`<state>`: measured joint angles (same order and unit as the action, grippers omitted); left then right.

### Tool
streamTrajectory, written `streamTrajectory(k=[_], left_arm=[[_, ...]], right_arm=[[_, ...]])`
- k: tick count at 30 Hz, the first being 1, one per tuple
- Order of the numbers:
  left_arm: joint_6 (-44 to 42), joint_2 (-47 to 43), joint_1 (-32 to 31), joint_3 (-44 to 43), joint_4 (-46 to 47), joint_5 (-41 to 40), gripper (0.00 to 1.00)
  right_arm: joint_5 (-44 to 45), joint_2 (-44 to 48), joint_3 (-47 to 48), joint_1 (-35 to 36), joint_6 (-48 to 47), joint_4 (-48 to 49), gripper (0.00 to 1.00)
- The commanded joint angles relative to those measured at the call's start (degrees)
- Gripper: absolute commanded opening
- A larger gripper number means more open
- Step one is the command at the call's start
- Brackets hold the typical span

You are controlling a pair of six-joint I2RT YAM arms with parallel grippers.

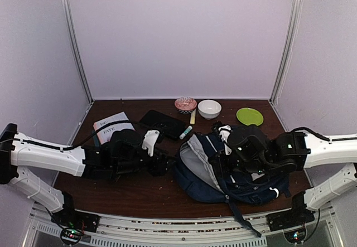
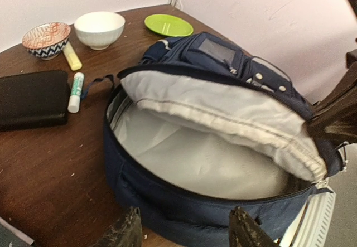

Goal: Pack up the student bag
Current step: Unzip the student bag at the center of the board.

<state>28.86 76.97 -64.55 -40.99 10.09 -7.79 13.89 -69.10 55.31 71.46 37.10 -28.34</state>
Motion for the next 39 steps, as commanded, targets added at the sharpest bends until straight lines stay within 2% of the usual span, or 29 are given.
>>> streamTrajectory(k=[1,5,8,12,14,17,22,26,29,30,32,36,39], left_arm=[[-0.7,2.2,-0.2,-2.9,9.3,6.5,0.90],[-2.3,10.5,-0.7,-8.0,7.8,9.8,0.81],[-1.9,17.7,-0.7,-10.5,8.5,10.5,0.65],[0.1,25.6,-0.4,-14.3,7.4,10.2,0.50],[1.9,27.8,0.0,-15.2,6.9,9.1,0.39],[5.4,29.0,0.8,-12.7,9.0,7.9,0.27],[7.0,29.9,1.0,-10.5,8.6,5.9,0.02],[7.1,30.4,1.0,-9.4,10.7,7.1,0.00],[6.5,30.6,1.0,-9.5,11.3,8.1,0.00],[6.3,30.6,1.0,-9.7,11.3,8.2,0.00],[6.0,30.6,1.0,-9.7,11.3,8.5,0.00],[6.1,30.5,1.0,-9.2,11.9,8.9,0.00],[6.1,30.2,1.0,-8.9,12.2,8.9,0.00]], right_arm=[[7.7,-0.2,-3.4,-0.6,5.3,4.6,0.00],[11.9,0.7,-5.1,-0.5,8.8,7.0,0.00],[15.6,1.1,-3.8,0.3,8.7,4.7,0.00],[17.1,2.0,-2.3,1.8,7.5,0.0,0.00],[14.8,3.4,-4.2,2.0,6.5,0.7,0.00],[9.2,5.8,-7.8,2.2,5.6,3.4,0.00],[-1.4,6.8,-12.9,3.1,7.6,5.9,0.00],[-11.5,3.6,-13.6,4.2,5.7,7.6,0.00],[-13.6,0.3,-10.8,5.0,4.7,5.7,0.00],[-13.5,-0.7,-9.9,5.0,4.2,5.0,0.03],[-11.3,-1.5,-7.8,5.0,4.2,3.3,0.21],[-8.7,-2.9,-3.0,2.8,3.7,1.9,0.51],[-8.6,-5.9,0.0,0.1,2.9,1.5,0.57]])
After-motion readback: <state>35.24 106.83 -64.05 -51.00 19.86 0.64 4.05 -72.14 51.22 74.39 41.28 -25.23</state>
